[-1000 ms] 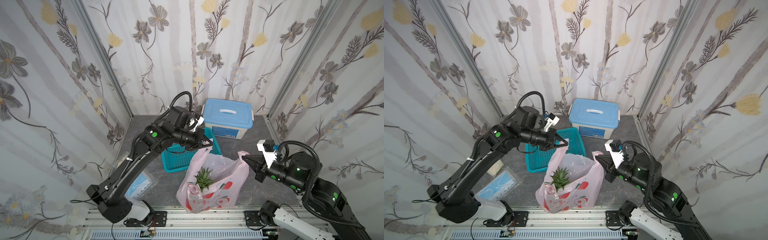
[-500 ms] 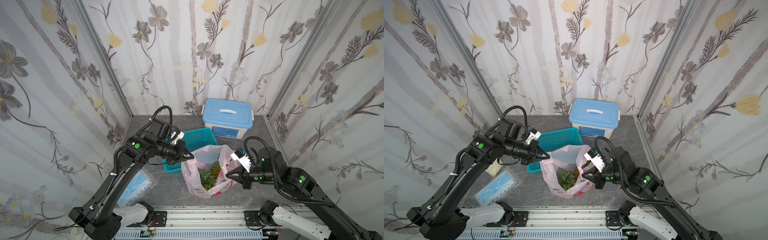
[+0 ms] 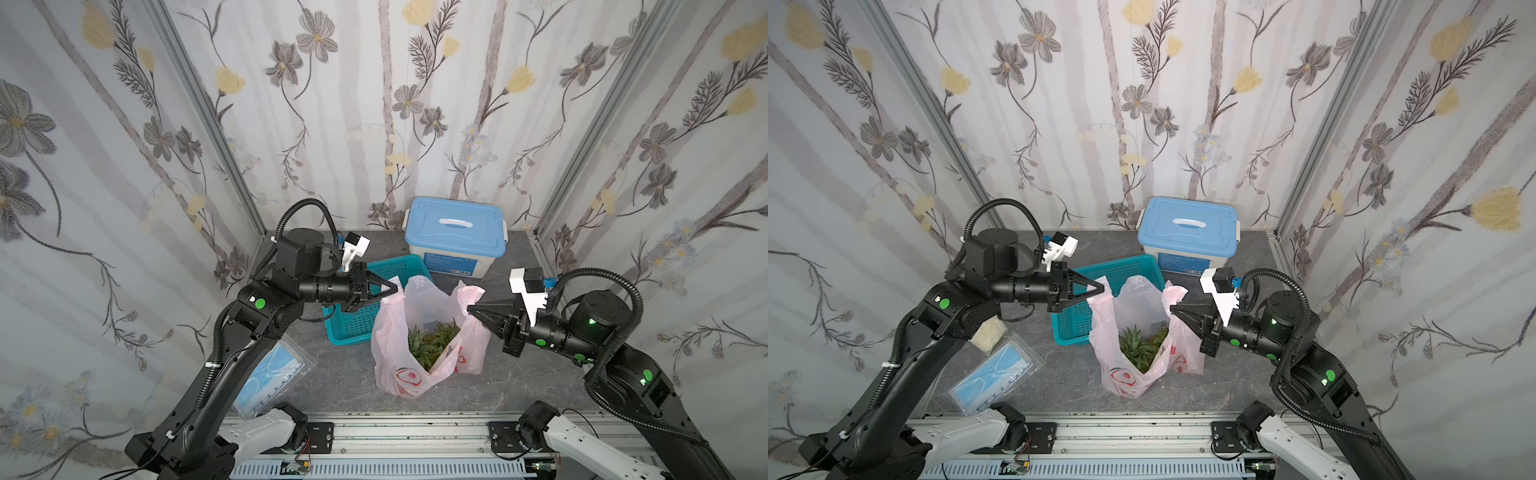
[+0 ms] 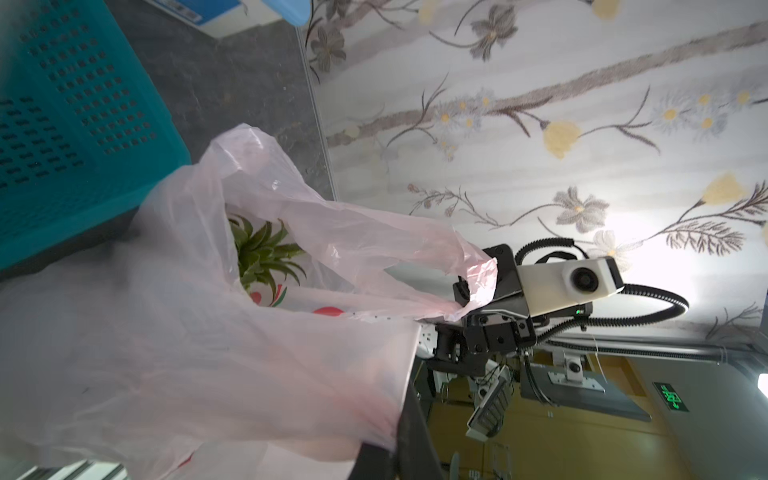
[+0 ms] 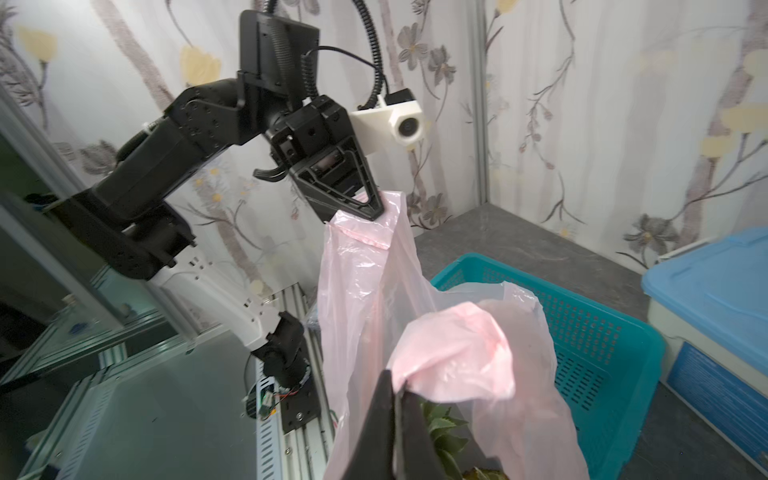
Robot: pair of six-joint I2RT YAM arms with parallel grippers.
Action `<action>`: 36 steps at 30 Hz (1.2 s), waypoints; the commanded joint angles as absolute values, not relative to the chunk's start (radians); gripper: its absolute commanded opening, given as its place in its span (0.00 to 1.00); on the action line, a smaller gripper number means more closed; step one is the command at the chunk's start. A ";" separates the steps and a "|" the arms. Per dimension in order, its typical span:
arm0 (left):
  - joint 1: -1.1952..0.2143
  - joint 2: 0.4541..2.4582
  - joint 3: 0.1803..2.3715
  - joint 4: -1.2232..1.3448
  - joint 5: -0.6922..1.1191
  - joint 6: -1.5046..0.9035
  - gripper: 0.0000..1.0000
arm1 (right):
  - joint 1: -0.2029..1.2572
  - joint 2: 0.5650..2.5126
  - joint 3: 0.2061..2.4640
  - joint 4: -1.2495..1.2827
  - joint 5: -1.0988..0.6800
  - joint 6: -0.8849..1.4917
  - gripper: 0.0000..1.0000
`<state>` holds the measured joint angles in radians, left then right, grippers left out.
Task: Place the pineapple into a plastic bag & tie a knot
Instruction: Adjust the plastic bag at the center of the board.
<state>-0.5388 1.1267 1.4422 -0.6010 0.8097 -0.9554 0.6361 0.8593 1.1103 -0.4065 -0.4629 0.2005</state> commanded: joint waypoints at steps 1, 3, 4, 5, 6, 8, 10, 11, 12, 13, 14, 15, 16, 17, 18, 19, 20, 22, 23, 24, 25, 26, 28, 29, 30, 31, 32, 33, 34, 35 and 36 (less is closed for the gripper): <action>-0.536 1.142 1.437 -0.372 0.655 -1.042 0.00 | 0.637 0.864 1.111 -0.279 -0.339 0.170 0.00; -0.535 1.168 1.505 -0.440 0.598 -0.987 0.00 | 0.637 0.850 1.113 -0.236 -0.298 0.161 0.00; -0.535 1.180 1.534 -0.486 0.564 -0.959 0.00 | 0.637 0.840 1.106 -0.216 -0.285 0.152 0.00; -0.534 1.196 1.565 -0.534 0.522 -0.930 0.00 | 0.638 0.832 1.100 -0.198 -0.276 0.141 0.00; -0.531 1.211 1.591 -0.560 0.504 -0.908 0.00 | 0.637 0.829 1.095 -0.188 -0.272 0.136 0.00; -0.529 1.234 1.616 -0.568 0.482 -0.890 0.00 | 0.638 0.839 1.096 -0.188 -0.285 0.121 0.00; -0.528 1.253 1.621 -0.552 0.508 -0.884 0.00 | 0.638 0.862 1.098 -0.208 -0.318 0.115 0.00; -0.527 1.267 1.623 -0.561 0.523 -0.877 0.00 | 0.638 0.879 1.098 -0.227 -0.339 0.115 0.00; -0.528 1.286 1.619 -0.573 0.544 -0.868 0.00 | 0.638 0.898 1.098 -0.254 -0.357 0.112 0.00; -0.527 1.293 1.613 -0.587 0.558 -0.859 0.00 | 0.639 0.917 1.100 -0.281 -0.362 0.111 0.00; -0.528 1.295 1.602 -0.605 0.564 -0.845 0.00 | 0.637 0.938 1.101 -0.314 -0.360 0.110 0.00; -0.528 1.295 1.587 -0.621 0.556 -0.835 0.00 | 0.637 0.960 1.109 -0.360 -0.349 0.102 0.00; -0.528 1.291 1.573 -0.622 0.549 -0.832 0.00 | 0.637 0.982 1.121 -0.407 -0.336 0.096 0.00; -0.528 1.289 1.559 -0.619 0.540 -0.832 0.00 | 0.635 1.002 1.141 -0.462 -0.339 0.083 0.00; -0.528 1.286 1.549 -0.616 0.527 -0.836 0.00 | 0.634 1.016 1.166 -0.522 -0.341 0.060 0.07; -0.528 1.283 1.542 -0.611 0.519 -0.840 0.00 | 0.632 1.022 1.187 -0.573 -0.334 0.047 0.18; -0.528 1.281 1.535 -0.609 0.512 -0.840 0.00 | 0.628 1.025 1.212 -0.627 -0.330 0.034 0.30; -0.527 1.272 1.519 -0.615 0.498 -0.831 0.00 | 0.621 1.014 1.255 -0.715 -0.331 0.001 0.52; -0.528 1.266 1.513 -0.622 0.492 -0.817 0.00 | 0.618 1.000 1.280 -0.769 -0.340 -0.024 0.64; -0.528 1.262 1.506 -0.633 0.485 -0.804 0.00 | 0.618 0.986 1.299 -0.804 -0.344 -0.043 0.70; -0.528 1.263 1.502 -0.638 0.484 -0.793 0.00 | 0.617 0.969 1.314 -0.829 -0.340 -0.053 0.74; -0.528 1.262 1.497 -0.649 0.481 -0.785 0.00 | 0.617 0.949 1.329 -0.853 -0.334 -0.064 0.77; -0.528 1.235 1.489 -0.650 0.479 -0.778 0.00 | 0.617 0.905 1.346 -0.872 -0.262 -0.075 0.83; -0.528 1.231 1.485 -0.648 0.479 -0.778 0.00 | 0.617 0.887 1.342 -0.867 -0.219 -0.083 0.86; -0.528 1.228 1.482 -0.647 0.478 -0.779 0.00 | 0.617 0.871 1.331 -0.853 -0.175 -0.097 0.88; -0.528 1.226 1.480 -0.649 0.476 -0.779 0.00 | 0.616 0.868 1.323 -0.836 -0.149 -0.113 0.90; -0.528 1.224 1.479 -0.646 0.477 -0.782 0.00 | 0.616 0.877 1.319 -0.820 -0.158 -0.127 0.92; -0.528 1.223 1.480 -0.650 0.474 -0.782 0.00 | 0.615 0.897 1.325 -0.800 -0.196 -0.141 0.93; -0.528 1.223 1.483 -0.655 0.474 -0.781 0.00 | 0.615 0.929 1.337 -0.782 -0.259 -0.146 0.95; -0.528 1.223 1.487 -0.658 0.475 -0.779 0.00 | 0.614 0.959 1.347 -0.764 -0.320 -0.147 0.99; -0.528 1.225 1.493 -0.664 0.473 -0.778 0.00 | 0.615 0.988 1.358 -0.746 -0.387 -0.146 1.00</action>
<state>-0.5285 1.2263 1.4826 -0.6682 0.4885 -0.7998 0.6140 0.9424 1.3407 -0.8116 -0.2573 -0.0986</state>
